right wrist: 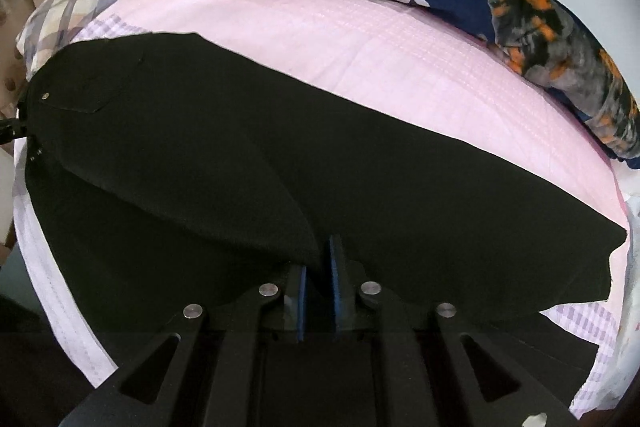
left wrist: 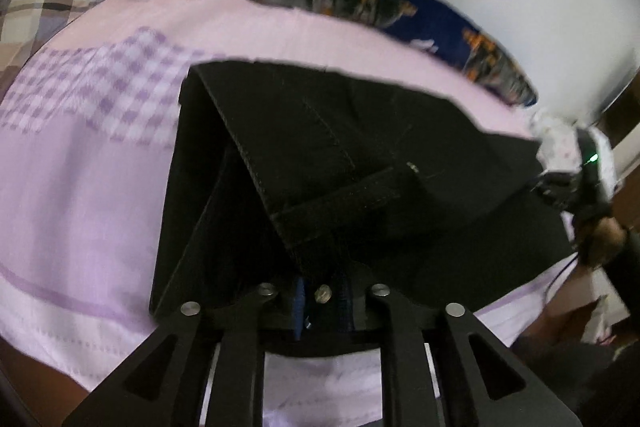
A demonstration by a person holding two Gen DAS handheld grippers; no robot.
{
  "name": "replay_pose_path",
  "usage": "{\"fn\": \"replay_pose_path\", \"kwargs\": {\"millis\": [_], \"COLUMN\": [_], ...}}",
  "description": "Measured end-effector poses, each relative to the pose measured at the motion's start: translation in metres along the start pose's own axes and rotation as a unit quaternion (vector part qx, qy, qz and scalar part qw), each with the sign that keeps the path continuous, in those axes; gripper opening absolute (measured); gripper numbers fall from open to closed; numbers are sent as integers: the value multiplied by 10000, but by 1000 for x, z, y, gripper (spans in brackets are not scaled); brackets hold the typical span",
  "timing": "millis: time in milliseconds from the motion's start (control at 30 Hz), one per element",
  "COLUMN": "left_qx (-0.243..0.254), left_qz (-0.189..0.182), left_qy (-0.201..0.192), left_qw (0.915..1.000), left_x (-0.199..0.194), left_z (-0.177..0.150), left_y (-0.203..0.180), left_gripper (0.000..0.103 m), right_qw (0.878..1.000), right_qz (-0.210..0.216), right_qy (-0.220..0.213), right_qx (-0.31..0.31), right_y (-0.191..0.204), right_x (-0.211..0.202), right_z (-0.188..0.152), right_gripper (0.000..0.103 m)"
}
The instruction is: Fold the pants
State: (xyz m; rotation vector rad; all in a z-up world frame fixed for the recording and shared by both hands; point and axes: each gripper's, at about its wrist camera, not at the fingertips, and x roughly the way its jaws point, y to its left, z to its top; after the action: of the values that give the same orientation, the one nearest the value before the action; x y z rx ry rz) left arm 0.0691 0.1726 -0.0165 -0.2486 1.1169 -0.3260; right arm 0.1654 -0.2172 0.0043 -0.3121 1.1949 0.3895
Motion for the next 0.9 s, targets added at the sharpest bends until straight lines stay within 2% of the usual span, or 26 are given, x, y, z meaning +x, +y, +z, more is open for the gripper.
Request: {"fn": "replay_pose_path", "kwargs": {"millis": [33, 67, 100, 133, 167, 233, 300, 400, 467, 567, 633, 767, 900], "left_qx": [24, 37, 19, -13, -93, -241, -570, -1344, -1757, -2344, -2575, -3091, -3305], "left_qz": [59, 149, 217, 282, 368, 392, 290, -217, -580, -1241, -1456, -1492, -1377], "left_qy": [3, 64, 112, 189, 284, 333, 316, 203, 58, -146, -171, -211, -207], "left_qw": [10000, 9999, 9997, 9994, 9989, 9984, 9974, 9905, 9827, 9641, 9551, 9390, 9335], "left_x": [0, -1, -2, -3, -6, -13, -23, -38, -44, -40, -32, -12, -5], "left_z": [0, -1, -3, -4, -7, -11, -18, -31, -37, -37, -34, -23, -17], "left_y": [-1, -2, -2, -1, 1, 6, 14, 28, 30, 27, 26, 31, 32], "left_gripper": [23, 25, 31, 39, 41, 46, 47, 47, 47, 47, 47, 47, 47], "right_qw": [10000, 9999, 9997, 9996, 9995, 9993, 9988, 9952, 9900, 9782, 9689, 9524, 9383], "right_qz": [-60, -131, -226, -282, -283, -234, -120, 224, 567, 1042, 1350, 1761, 2055], "right_qy": [-22, -35, -36, -51, -85, -169, -190, -270, -286, -328, -375, -445, -482], "right_qx": [-22, -40, -8, 56, 100, 216, 427, 914, 1260, 1768, 2042, 2448, 2738], "right_y": [1, 2, 3, 3, 3, 2, -1, -8, -11, -13, -13, -11, -9], "right_x": [0, -1, -1, -3, -5, -11, -18, -28, -30, -28, -26, -21, -15], "right_z": [-2, -3, -5, -8, -10, -16, -24, -39, -47, -56, -60, -64, -67], "right_gripper": [12, 20, 26, 40, 48, 48, 48, 48, 48, 48, 48, 49, 49]}}
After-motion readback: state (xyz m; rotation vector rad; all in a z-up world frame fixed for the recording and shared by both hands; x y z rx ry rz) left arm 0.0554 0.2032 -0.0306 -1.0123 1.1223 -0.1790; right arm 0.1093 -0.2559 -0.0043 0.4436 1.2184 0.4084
